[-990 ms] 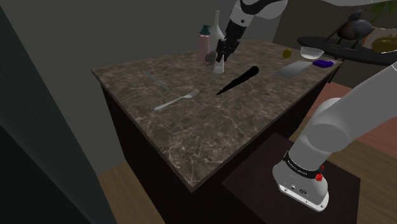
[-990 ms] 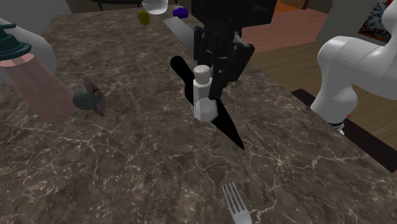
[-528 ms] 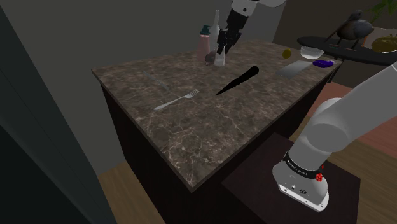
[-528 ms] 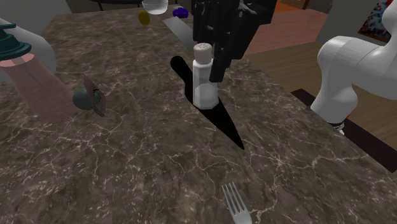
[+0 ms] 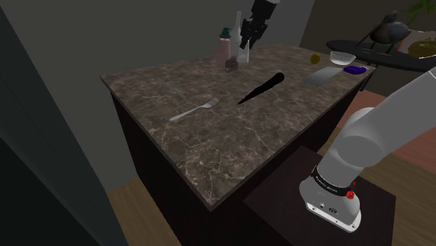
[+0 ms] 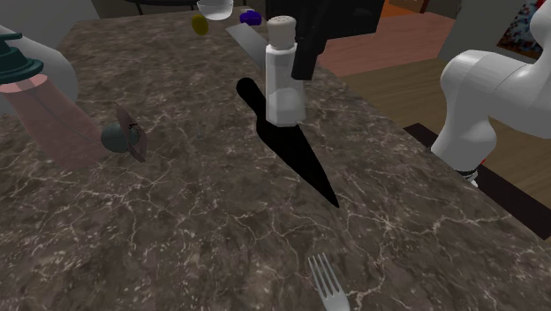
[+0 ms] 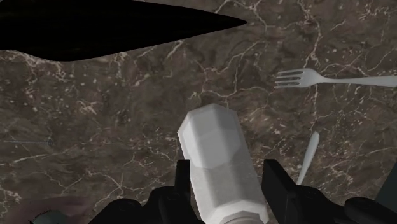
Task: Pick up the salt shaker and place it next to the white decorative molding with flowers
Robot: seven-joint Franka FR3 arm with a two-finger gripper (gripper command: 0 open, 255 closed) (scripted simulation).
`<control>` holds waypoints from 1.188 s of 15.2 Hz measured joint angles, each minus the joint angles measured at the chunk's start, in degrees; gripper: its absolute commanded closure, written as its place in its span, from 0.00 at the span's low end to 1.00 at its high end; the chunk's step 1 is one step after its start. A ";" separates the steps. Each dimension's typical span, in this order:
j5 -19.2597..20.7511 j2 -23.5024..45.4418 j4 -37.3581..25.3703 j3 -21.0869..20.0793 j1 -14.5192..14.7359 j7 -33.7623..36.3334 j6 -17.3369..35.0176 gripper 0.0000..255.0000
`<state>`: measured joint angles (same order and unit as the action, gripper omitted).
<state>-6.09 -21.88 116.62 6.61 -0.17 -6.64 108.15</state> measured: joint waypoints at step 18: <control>-1.97 9.06 -8.85 14.84 -5.47 -20.51 -2.79 1.00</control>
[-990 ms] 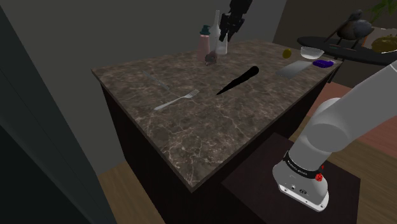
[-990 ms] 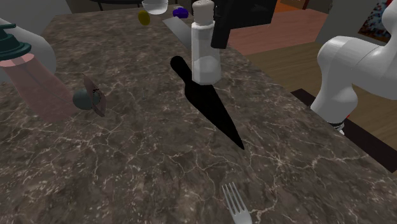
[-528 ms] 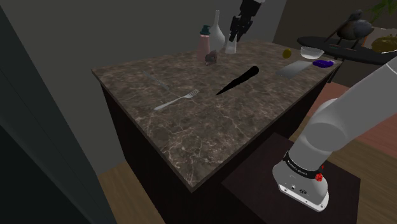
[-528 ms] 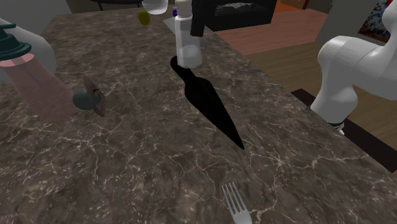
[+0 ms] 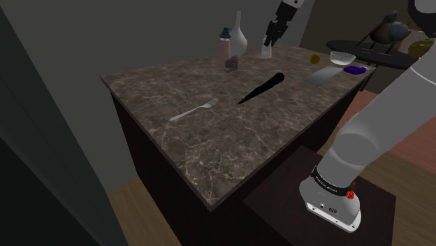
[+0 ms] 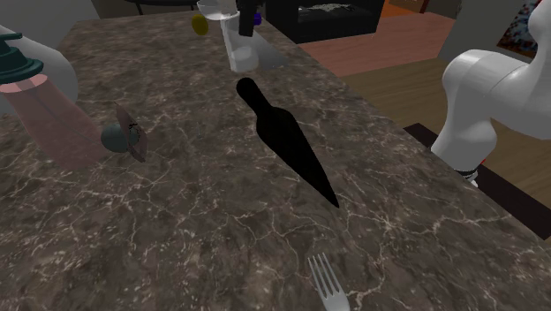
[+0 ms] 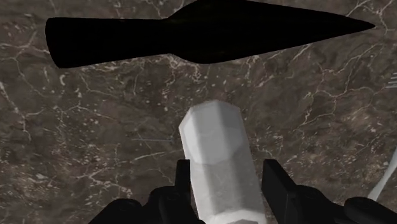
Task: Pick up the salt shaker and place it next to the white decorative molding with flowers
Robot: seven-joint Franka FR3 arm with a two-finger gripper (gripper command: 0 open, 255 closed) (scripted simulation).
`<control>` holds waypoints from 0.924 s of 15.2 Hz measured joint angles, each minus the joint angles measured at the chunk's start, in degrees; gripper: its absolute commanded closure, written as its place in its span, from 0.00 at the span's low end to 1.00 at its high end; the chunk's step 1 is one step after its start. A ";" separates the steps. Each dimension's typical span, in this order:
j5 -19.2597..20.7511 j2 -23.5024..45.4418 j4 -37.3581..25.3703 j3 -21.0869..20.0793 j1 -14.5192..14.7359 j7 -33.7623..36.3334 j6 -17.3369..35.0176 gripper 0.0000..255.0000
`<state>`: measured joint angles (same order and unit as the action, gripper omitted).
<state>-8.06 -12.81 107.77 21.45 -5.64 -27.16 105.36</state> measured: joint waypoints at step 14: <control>-11.95 21.50 -19.20 11.77 -9.12 -21.79 -5.38 1.00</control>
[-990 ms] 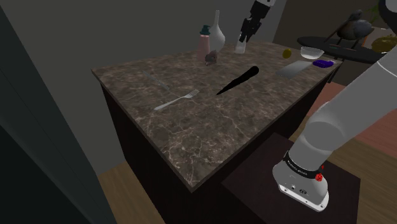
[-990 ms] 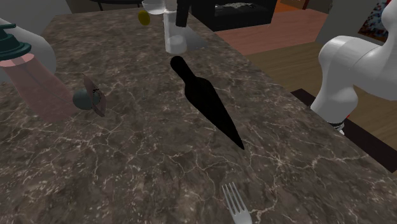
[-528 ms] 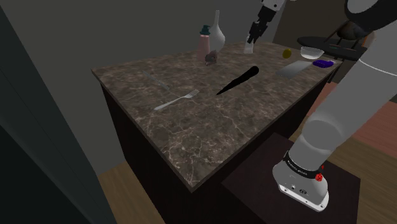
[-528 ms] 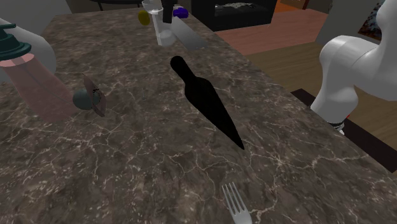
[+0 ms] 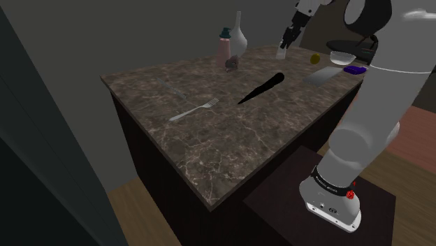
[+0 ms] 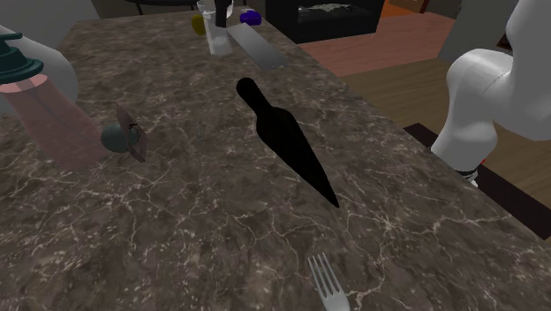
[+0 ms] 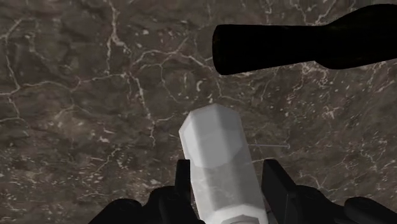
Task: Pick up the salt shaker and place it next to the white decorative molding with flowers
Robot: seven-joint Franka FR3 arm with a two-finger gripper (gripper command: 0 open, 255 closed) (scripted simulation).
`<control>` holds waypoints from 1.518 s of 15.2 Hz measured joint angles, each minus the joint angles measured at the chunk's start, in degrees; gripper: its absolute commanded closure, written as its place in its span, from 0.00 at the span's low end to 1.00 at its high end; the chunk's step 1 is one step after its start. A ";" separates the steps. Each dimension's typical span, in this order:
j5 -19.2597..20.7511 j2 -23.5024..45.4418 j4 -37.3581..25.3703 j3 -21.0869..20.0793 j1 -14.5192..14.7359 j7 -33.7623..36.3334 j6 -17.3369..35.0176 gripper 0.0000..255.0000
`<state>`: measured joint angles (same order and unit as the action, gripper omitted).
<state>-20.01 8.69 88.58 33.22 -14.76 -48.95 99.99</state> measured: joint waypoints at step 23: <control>-13.58 24.76 -20.34 0.18 -16.32 -13.88 -2.84 1.00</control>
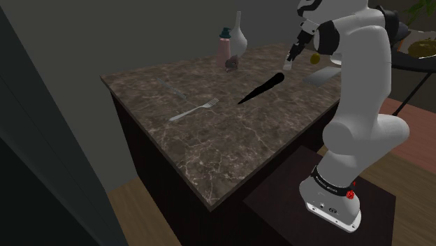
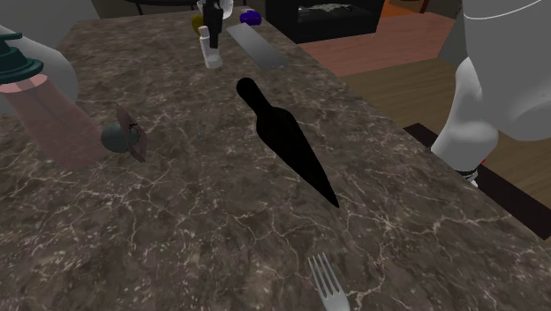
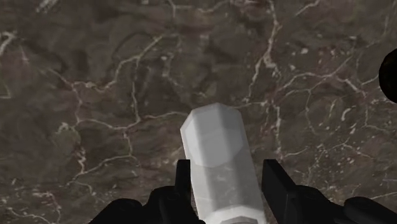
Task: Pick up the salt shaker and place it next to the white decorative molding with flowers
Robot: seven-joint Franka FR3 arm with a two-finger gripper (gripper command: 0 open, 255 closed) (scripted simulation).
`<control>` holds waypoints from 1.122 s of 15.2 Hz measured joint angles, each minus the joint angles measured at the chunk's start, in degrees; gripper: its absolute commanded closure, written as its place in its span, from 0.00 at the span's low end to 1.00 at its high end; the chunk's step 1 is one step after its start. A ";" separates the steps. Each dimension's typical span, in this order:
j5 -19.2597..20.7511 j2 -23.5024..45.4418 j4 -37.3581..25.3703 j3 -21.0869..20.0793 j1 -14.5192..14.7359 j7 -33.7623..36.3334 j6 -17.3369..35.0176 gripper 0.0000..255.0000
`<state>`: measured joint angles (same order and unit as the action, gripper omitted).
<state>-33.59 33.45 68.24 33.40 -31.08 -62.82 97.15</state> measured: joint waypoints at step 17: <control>-0.08 -0.04 1.50 0.00 0.23 -0.60 1.35 0.00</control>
<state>-33.67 33.41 69.74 33.40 -30.85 -63.43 98.49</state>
